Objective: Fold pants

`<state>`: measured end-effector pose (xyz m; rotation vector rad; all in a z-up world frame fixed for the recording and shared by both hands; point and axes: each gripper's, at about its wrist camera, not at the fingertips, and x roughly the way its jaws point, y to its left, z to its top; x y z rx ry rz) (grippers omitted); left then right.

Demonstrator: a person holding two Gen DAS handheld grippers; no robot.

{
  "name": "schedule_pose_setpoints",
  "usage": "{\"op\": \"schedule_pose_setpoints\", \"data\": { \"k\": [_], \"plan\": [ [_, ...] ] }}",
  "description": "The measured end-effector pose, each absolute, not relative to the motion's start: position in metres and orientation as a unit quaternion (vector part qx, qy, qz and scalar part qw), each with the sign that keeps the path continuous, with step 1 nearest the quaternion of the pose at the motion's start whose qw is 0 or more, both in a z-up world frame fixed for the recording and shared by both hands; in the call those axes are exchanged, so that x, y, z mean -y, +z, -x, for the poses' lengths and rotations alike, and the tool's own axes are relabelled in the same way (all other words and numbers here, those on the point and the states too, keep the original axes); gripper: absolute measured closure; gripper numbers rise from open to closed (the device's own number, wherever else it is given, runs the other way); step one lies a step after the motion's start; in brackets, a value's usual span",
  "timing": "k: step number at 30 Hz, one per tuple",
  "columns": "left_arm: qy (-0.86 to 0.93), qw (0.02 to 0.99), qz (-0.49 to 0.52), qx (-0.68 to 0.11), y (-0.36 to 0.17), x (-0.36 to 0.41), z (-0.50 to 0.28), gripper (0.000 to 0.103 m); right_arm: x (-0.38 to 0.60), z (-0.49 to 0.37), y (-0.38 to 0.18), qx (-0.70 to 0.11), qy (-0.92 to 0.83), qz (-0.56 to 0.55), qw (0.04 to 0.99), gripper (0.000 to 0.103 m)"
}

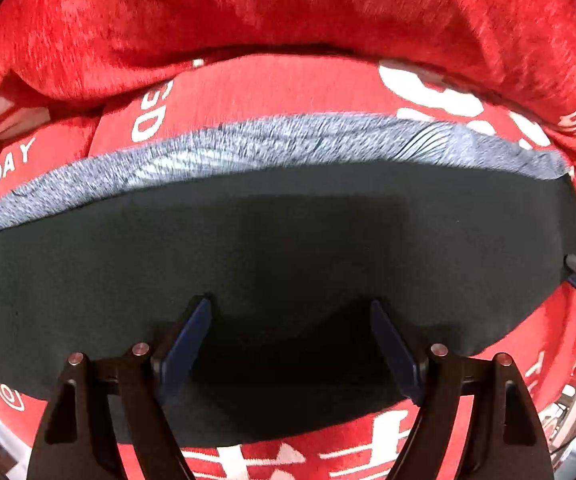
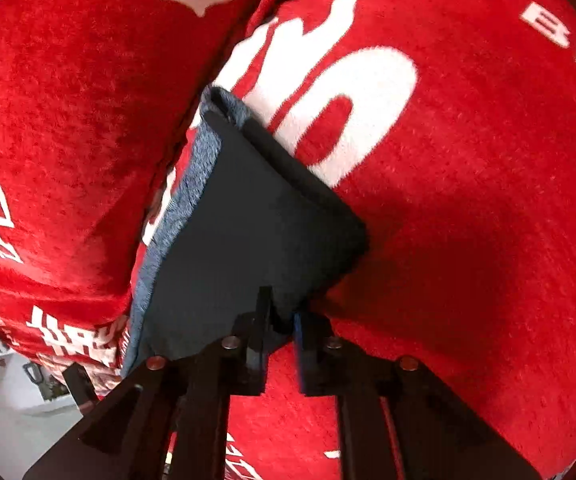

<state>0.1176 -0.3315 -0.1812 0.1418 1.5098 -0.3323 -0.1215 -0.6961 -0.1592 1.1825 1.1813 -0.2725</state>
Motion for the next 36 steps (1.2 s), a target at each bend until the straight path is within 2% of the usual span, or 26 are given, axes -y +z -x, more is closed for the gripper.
{"op": "schedule_pose_setpoints", "data": {
  "k": [4,7,10,14,15,18,21,23,28,32,36],
  "plan": [
    [-0.15,0.738,-0.059,-0.655,-0.163,0.335,-0.132,0.021,0.687,0.116,-0.108,-0.528,-0.139,-0.429,0.72,0.082],
    [-0.13,0.744,-0.059,-0.653,-0.172,0.346,-0.153,0.021,0.661,0.085,-0.081,-0.542,-0.096,-0.328,0.768,0.082],
    [-0.098,0.756,-0.063,-0.645,-0.185,0.354,-0.175,0.021,0.646,0.045,-0.095,-0.561,-0.078,-0.272,0.778,0.082],
    [-0.063,0.766,-0.045,-0.638,-0.2,0.347,-0.192,0.021,0.65,0.009,-0.143,-0.594,-0.102,-0.236,0.762,0.085],
    [-0.058,0.766,-0.047,-0.639,-0.2,0.343,-0.196,0.021,0.658,0.008,-0.147,-0.584,-0.106,-0.238,0.769,0.088],
    [-0.031,0.765,-0.049,-0.642,-0.199,0.317,-0.206,0.021,0.673,0.015,-0.141,-0.572,-0.135,-0.238,0.773,0.088],
    [-0.012,0.763,-0.038,-0.645,-0.183,0.281,-0.205,0.021,0.676,0.02,-0.129,-0.584,-0.165,-0.234,0.759,0.08],
    [-0.012,0.767,-0.039,-0.641,-0.172,0.261,-0.197,0.021,0.666,0.025,-0.117,-0.589,-0.15,-0.236,0.759,0.079],
    [-0.008,0.766,-0.049,-0.641,-0.151,0.205,-0.17,0.021,0.606,0.044,-0.095,-0.59,-0.05,-0.292,0.751,0.068],
    [-0.004,0.765,-0.058,-0.642,-0.147,0.162,-0.155,0.021,0.528,0.059,-0.098,-0.598,0.037,-0.356,0.717,0.067],
    [0.009,0.775,-0.083,-0.627,-0.151,0.085,-0.152,0.021,0.456,0.071,-0.112,-0.598,0.095,-0.409,0.683,0.064]
  ]
}}
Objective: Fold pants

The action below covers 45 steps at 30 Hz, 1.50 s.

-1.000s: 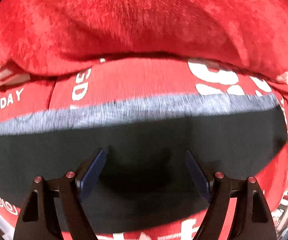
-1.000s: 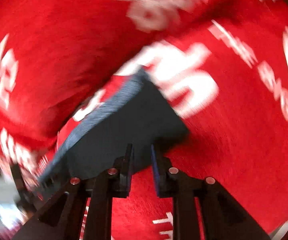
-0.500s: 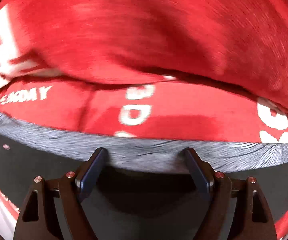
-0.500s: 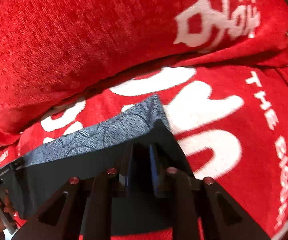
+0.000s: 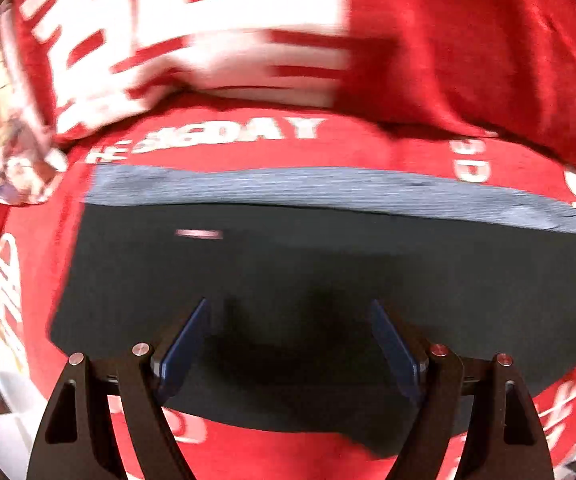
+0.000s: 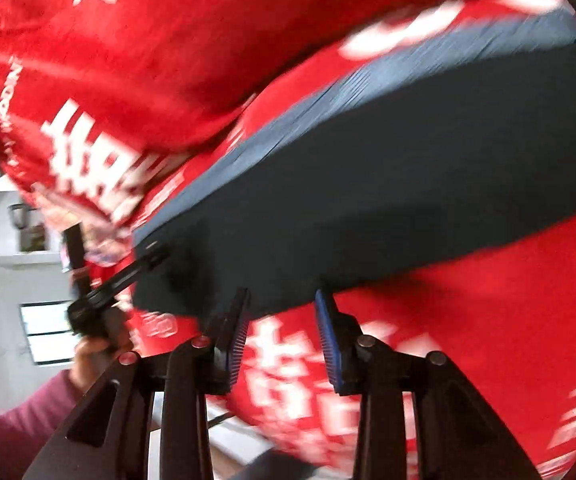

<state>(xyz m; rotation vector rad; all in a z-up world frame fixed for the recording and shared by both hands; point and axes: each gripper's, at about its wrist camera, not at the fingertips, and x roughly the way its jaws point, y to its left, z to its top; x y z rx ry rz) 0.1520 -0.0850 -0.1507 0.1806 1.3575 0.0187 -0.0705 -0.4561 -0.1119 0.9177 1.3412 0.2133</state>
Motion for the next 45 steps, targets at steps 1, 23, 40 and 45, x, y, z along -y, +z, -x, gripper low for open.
{"op": "schedule_pose_setpoints", "data": {
  "k": [1,23,40,45],
  "plan": [
    [0.014,0.777,-0.089,-0.623,-0.151,0.067,-0.153,0.021,0.433,0.071,-0.118,-0.598,0.104,-0.424,0.672,0.063],
    [-0.048,0.783,-0.05,-0.618,-0.188,-0.048,-0.154,0.0,0.279,0.054,-0.196,-0.568,0.079,-0.548,0.609,0.064],
    [-0.123,0.784,-0.076,-0.604,-0.126,0.024,-0.125,0.0,0.316,0.083,-0.128,-0.607,-0.021,-0.374,0.701,0.093],
    [-0.181,0.77,-0.068,-0.608,-0.138,0.107,-0.121,0.0,0.363,0.053,-0.097,-0.579,-0.076,-0.284,0.76,0.091]
  ]
}}
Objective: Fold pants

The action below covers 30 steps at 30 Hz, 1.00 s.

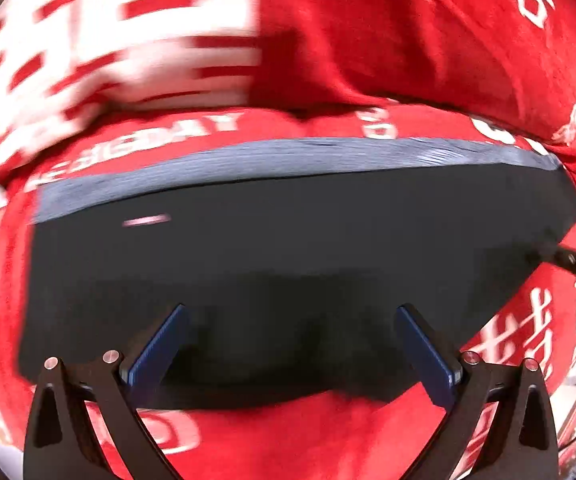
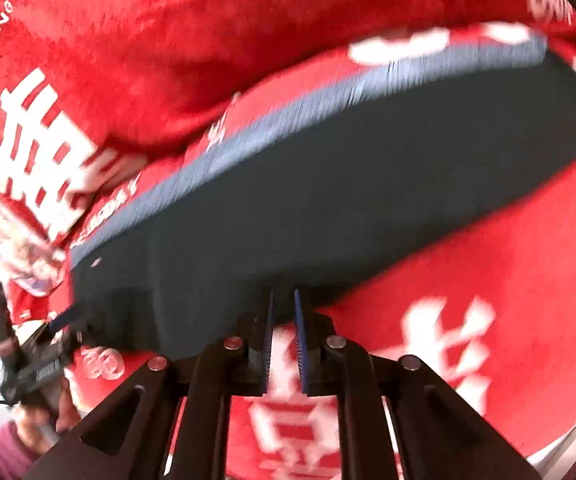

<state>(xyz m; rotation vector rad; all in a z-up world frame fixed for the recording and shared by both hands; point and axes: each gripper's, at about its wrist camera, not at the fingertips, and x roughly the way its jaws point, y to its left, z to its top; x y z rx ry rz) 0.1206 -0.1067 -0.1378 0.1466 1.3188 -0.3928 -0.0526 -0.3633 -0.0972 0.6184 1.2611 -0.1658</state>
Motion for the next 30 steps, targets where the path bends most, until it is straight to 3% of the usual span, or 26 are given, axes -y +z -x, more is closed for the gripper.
{"op": "schedule_pose_setpoints", "data": {
  "k": [6,17,20,22,23,30],
  "plan": [
    [-0.162,0.734,-0.106,-0.651,-0.189,0.165,-0.101,0.0,0.377,0.038,-0.133,-0.617,-0.105,-0.223,0.747,0.091],
    [-0.141,0.725,-0.13,-0.661,-0.15,0.144,-0.084,0.0,0.383,0.082,-0.124,-0.628,-0.086,-0.285,0.719,0.089],
    [-0.144,0.716,-0.133,-0.67,-0.144,0.154,-0.071,0.0,0.371,0.098,-0.119,-0.633,-0.087,-0.296,0.71,0.08],
    [-0.142,0.713,-0.138,-0.672,-0.14,0.16,-0.066,0.0,0.372,0.108,-0.118,-0.636,-0.088,-0.309,0.702,0.063],
    [-0.141,0.712,-0.14,-0.673,-0.139,0.164,-0.064,0.0,0.373,0.114,-0.117,-0.636,-0.09,-0.316,0.698,0.06],
    [-0.158,0.706,-0.168,-0.67,-0.138,0.207,-0.055,0.0,0.39,0.151,-0.115,-0.634,-0.112,-0.355,0.678,0.058]
  ]
}}
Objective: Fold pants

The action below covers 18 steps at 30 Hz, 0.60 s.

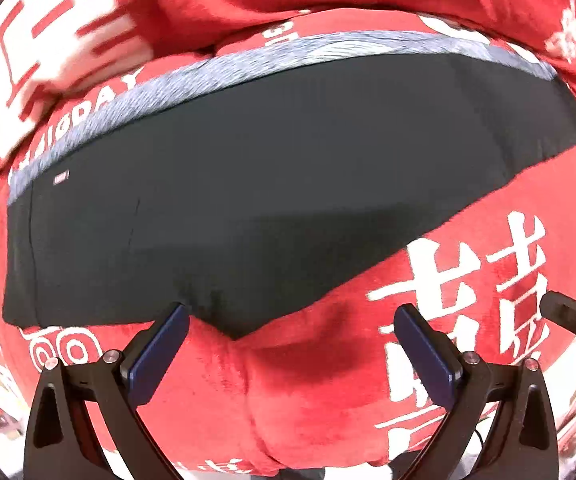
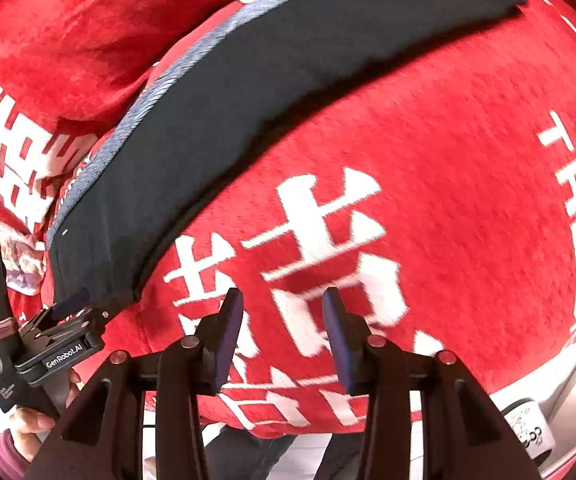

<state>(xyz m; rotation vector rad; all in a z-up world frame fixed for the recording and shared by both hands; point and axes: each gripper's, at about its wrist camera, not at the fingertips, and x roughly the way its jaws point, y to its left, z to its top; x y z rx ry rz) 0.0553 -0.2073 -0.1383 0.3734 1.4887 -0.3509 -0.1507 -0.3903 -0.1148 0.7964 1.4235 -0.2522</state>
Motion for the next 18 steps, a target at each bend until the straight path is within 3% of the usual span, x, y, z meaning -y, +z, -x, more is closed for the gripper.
{"op": "schedule_pose_setpoints", "data": {
  "k": [3,6,18],
  "plan": [
    [-0.164,0.706,-0.19,-0.662,-0.135,0.229,-0.05,0.0,0.401,0.158,-0.115,-0.63,-0.117,-0.364,0.676,0.058],
    [-0.163,0.703,-0.187,-0.666,-0.134,0.246,-0.049,0.0,0.414,0.163,-0.117,-0.628,-0.12,-0.374,0.672,0.05],
    [-0.173,0.699,-0.199,-0.665,-0.134,0.348,-0.035,0.0,0.492,0.165,-0.122,-0.616,-0.112,-0.397,0.672,0.05]
  ]
}}
